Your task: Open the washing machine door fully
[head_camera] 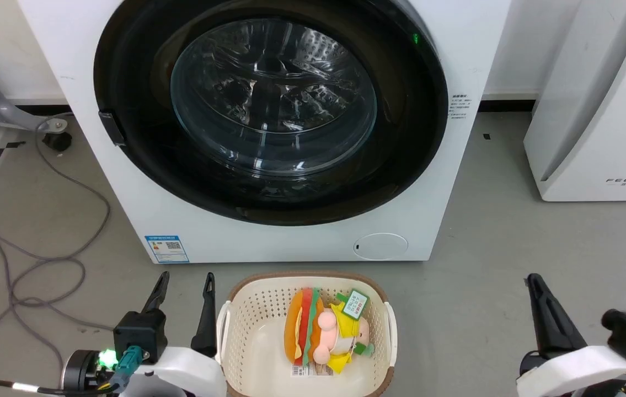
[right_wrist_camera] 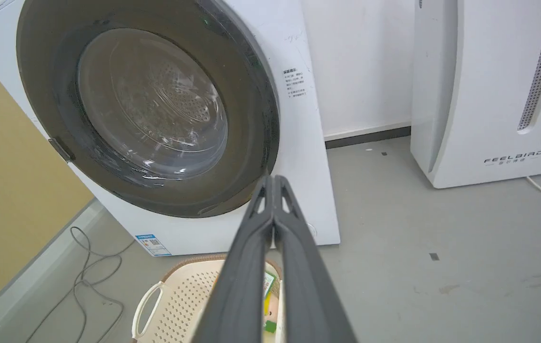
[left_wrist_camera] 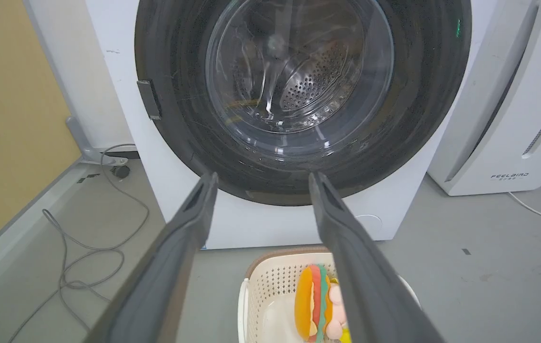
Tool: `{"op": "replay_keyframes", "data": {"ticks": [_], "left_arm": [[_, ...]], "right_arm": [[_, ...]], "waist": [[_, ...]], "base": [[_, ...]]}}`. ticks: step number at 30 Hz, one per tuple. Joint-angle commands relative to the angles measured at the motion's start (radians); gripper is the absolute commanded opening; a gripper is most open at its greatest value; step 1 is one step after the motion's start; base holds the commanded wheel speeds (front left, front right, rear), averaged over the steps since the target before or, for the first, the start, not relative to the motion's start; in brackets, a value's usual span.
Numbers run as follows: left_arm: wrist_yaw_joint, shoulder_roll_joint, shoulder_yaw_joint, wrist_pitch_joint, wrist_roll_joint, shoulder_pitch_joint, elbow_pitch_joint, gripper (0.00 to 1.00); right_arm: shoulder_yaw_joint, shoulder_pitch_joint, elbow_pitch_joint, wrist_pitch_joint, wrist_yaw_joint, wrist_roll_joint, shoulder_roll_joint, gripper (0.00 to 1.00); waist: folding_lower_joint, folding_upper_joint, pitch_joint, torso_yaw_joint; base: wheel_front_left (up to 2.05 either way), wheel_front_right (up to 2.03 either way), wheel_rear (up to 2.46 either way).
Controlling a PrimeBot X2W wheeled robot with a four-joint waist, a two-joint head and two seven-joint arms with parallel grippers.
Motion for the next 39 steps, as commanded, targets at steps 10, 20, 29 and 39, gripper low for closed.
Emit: {"op": "replay_keyframes", "data": {"ticks": [10,20,29,39], "left_arm": [[0.006,0.001,-0.021,-0.03,-0.021,-0.029,0.009,1.0],[0.012,0.001,-0.032,-0.048,-0.032,-0.044,0.006,1.0],[0.014,0.001,-0.036,-0.067,-0.041,-0.064,0.002,1.0],[0.013,0.001,-0.048,-0.088,-0.047,-0.089,-0.004,1.0]], "right_arm": [[-0.036,-0.075,0.069,-0.029,0.0,0.251,0.001,0.0],[-0.073,-0.178,0.132,-0.04,0.0,0.426,-0.014,0.0],[-0.09,-0.334,0.277,-0.013,0.0,0.648,-0.075,0.0],[-0.029,-0.54,0.462,0.032,0.001,0.843,-0.178,0.0]], "waist": [[0.0,0.0,0.009,-0.001],[0.0,0.0,0.028,-0.005],[0.0,0.0,0.052,-0.007],[0.0,0.0,0.083,-0.004]], "base": [[0.0,0.0,0.0],[0.0,0.0,0.0],[0.0,0.0,0.0],[0.0,0.0,0.0]]}}
